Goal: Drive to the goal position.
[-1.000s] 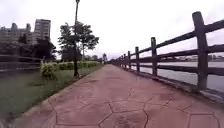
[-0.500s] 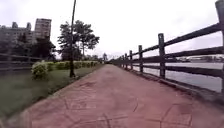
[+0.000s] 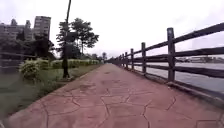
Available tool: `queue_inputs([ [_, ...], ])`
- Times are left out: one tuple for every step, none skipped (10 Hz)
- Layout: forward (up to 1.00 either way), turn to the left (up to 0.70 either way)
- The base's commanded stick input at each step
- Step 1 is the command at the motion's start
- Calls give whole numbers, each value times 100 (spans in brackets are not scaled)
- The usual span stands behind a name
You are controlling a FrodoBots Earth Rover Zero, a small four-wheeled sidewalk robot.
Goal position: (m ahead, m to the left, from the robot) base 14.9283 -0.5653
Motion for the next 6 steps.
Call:
queue_inputs([
  [100,0],
  [100,0],
  [100,0],
  [100,13],
  [100,35],
  [100,9],
])
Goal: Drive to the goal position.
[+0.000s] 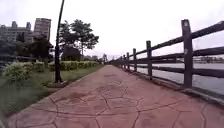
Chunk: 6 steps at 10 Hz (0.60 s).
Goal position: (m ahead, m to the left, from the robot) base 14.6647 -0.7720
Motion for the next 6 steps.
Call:
queue_inputs([
  [100,2],
  [100,0],
  [100,0],
  [100,0],
  [100,0],
  [100,0],
])
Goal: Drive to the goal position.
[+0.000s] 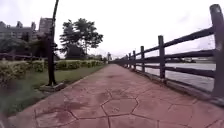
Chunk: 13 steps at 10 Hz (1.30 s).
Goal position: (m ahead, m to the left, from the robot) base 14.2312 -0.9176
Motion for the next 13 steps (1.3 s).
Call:
queue_inputs([
  [100,0],
  [100,0],
  [100,0],
  [100,0],
  [100,-23],
  [100,-33],
  [100,0],
  [100,0],
  [100,0],
  [100,0],
  [100,0],
  [100,0],
  [100,0],
])
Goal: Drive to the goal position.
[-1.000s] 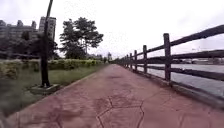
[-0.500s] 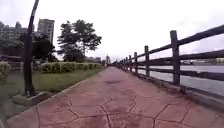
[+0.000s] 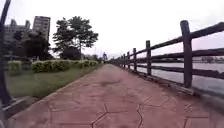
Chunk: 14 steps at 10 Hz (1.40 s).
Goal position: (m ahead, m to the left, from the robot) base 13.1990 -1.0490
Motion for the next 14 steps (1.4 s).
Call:
queue_inputs([
  [100,0],
  [100,0],
  [100,0],
  [100,0],
  [100,0],
  [100,0],
  [100,0],
  [100,0],
  [100,0],
  [100,0],
  [100,0],
  [100,0],
  [100,0],
  [100,0],
])
